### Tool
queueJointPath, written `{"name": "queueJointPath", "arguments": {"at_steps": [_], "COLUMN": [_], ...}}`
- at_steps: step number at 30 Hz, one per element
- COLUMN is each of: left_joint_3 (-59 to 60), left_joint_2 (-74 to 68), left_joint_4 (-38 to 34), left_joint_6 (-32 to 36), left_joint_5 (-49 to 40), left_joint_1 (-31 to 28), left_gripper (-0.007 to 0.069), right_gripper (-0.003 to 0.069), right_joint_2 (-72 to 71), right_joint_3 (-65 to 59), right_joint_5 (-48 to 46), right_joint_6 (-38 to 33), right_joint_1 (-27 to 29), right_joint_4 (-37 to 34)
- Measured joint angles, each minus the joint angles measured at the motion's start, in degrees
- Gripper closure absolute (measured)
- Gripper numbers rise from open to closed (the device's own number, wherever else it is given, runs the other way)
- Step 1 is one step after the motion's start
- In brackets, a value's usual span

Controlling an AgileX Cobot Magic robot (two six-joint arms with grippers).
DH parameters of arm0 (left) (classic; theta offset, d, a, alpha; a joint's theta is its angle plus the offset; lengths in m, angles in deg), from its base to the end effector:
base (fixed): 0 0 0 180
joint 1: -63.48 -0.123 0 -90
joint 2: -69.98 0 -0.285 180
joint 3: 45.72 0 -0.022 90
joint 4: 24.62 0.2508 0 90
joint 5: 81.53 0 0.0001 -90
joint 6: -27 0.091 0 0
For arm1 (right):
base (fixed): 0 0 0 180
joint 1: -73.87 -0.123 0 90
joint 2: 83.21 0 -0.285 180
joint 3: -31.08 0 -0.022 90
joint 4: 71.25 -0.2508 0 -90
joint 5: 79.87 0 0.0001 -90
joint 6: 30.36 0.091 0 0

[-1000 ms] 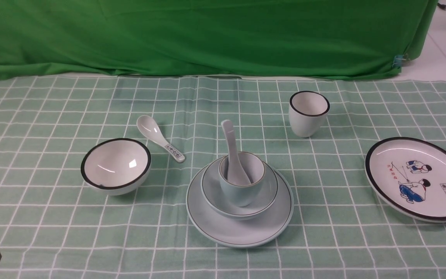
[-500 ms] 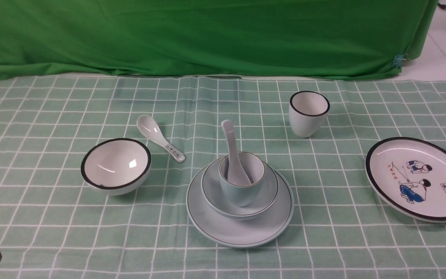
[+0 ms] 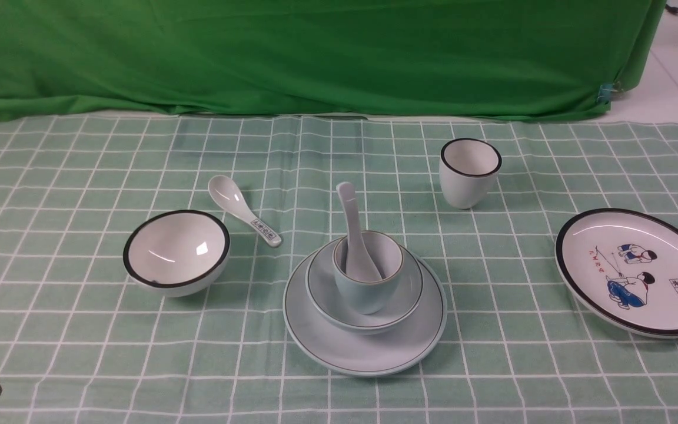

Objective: Place the bowls on the plates on the blue tablecloth, put the cups on the bowls, and place the spoons in the cups.

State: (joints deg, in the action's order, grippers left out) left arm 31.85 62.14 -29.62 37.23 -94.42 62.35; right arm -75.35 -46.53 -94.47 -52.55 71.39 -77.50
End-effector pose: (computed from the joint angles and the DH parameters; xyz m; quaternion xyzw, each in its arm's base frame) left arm 0.0559 -0.0007 0.1907 0.0342 0.7554 0.0297 0.6537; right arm 0.0554 0.0049 0.1878 -0.1326 0.7544 -0.0660 0.6395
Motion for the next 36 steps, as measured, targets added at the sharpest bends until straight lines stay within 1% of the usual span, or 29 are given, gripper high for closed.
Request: {"name": "queueJointPath", "arguments": {"at_steps": [10, 36], "left_joint_3": [0.00, 0.00], "left_joint_2": [0.00, 0.00], "left_joint_4": [0.02, 0.23], "left_joint_6": [0.00, 0.05], "left_joint_5": [0.00, 0.00], "left_joint_1": [0.00, 0.00], "left_gripper": [0.0607, 0.0607], "right_gripper": [0.0417, 0.0418], "right_joint_2": [0.00, 0.00], "right_joint_3": [0.00, 0.00], "right_joint_5": [0.00, 0.00], "right_joint_6": [0.00, 0.00], "right_joint_1": [0.00, 0.00], "right_joint_4": [0.00, 0.00]}}
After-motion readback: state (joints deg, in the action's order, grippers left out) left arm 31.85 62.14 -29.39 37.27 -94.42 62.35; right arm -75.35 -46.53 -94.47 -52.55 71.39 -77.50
